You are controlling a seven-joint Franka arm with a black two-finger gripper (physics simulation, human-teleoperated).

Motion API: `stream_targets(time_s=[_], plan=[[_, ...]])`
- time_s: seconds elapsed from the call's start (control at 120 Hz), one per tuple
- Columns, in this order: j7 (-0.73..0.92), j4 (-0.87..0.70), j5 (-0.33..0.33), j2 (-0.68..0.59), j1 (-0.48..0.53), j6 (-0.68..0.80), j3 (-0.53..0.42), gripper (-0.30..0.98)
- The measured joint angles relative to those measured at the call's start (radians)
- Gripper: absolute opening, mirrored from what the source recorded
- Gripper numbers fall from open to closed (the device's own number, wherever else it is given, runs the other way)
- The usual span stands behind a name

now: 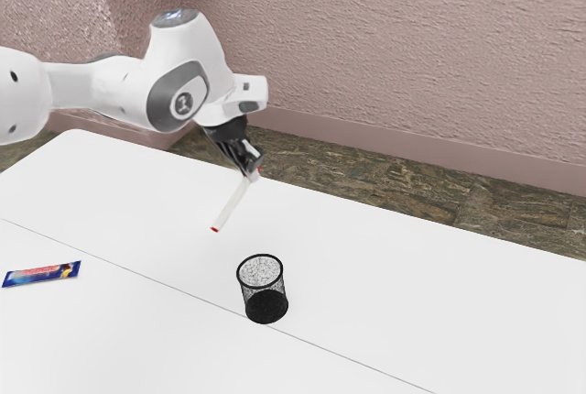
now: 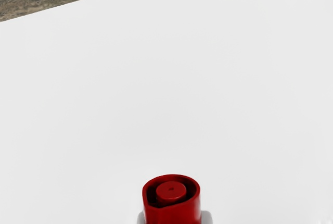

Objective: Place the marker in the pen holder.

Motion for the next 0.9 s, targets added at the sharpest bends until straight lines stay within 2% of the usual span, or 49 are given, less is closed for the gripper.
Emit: stream_targets(time_s=[0.183,0.35,0.567,0.733,0.9], plan=[[-0.013,-0.036,-0.115,-0.016,-0.055,0.003,-0.046,-0.10],[-0.023,-0.112,-0.159,-0.010,-0.042,0.038,-0.063,-0.10],[-0.030,-0.147,-0.162,0.000,-0.050,0.144,-0.078,-0.10],[-0.031,-0.178,-0.126,-0.005,-0.053,0.215,-0.079,-0.10],[-0.030,-0.261,-0.098,-0.063,-0.054,0.286,-0.078,-0.10]])
